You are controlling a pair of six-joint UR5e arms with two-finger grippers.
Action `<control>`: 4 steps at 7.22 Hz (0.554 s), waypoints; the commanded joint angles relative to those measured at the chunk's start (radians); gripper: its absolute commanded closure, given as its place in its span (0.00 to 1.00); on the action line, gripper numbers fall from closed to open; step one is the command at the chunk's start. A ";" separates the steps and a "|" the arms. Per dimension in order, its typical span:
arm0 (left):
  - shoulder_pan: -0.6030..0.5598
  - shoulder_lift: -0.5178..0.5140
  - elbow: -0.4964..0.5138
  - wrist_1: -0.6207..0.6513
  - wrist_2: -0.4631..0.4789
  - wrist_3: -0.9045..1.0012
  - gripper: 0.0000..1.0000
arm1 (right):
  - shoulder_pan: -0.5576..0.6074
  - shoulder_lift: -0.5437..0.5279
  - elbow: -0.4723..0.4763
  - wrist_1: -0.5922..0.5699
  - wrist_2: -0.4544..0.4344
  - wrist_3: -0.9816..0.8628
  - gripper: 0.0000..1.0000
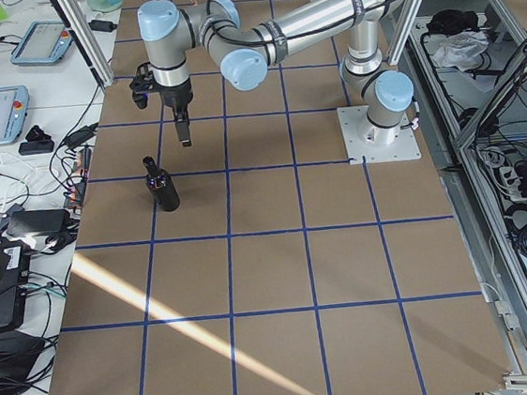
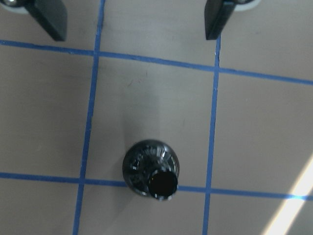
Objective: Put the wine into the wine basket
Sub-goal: 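Carry the hanging bottle toward the table center with the left gripper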
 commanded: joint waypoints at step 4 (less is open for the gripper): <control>0.046 -0.195 0.135 0.067 -0.125 0.232 0.00 | 0.000 -0.014 0.000 -0.049 0.006 0.006 0.00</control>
